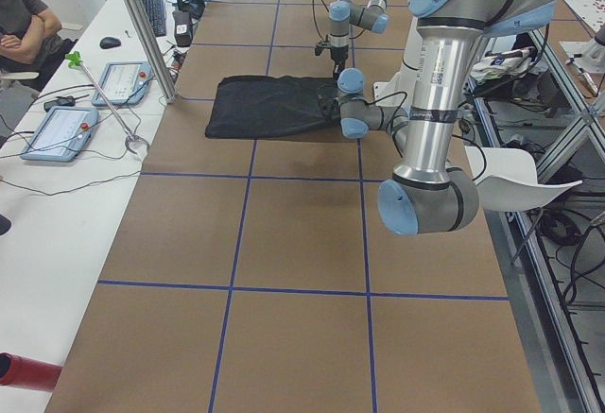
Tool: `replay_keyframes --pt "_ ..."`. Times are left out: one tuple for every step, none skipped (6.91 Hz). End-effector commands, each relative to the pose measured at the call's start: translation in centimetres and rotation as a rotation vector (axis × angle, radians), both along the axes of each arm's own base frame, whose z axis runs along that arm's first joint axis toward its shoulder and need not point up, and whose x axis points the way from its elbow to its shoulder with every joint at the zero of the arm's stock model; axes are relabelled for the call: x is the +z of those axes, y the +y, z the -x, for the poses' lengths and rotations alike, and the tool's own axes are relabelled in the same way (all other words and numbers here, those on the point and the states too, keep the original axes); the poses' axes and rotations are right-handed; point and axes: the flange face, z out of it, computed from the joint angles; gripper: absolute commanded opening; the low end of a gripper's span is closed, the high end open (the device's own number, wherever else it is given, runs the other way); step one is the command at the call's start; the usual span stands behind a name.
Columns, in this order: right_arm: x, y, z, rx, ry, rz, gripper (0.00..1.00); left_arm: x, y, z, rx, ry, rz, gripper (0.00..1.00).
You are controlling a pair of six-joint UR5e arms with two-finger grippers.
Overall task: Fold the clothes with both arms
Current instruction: 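Grasp both near corners of the black shirt with both grippers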
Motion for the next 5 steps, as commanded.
replay_keyframes --pt "-0.3 -0.6 -0.4 0.010 -0.008 0.000 0.00 0.0 0.0 0.0 0.000 -0.001 0.000 0.00" --pt "-0.6 -0.6 -0.5 0.016 -0.016 0.004 0.00 0.0 0.0 0.0 0.000 0.000 0.000 0.00" --pt "-1.1 -0.7 -0.9 0.057 -0.026 0.051 0.00 -0.4 0.0 0.2 -0.002 0.008 -0.003 0.00" --pt "-2.0 -0.9 -1.7 0.054 -0.049 0.049 0.00 -1.0 0.0 0.6 -0.004 0.020 -0.006 0.00" --pt "-2.3 -0.7 -1.9 0.031 -0.058 0.065 0.00 -1.9 0.2 1.3 -0.004 0.041 -0.012 0.00"
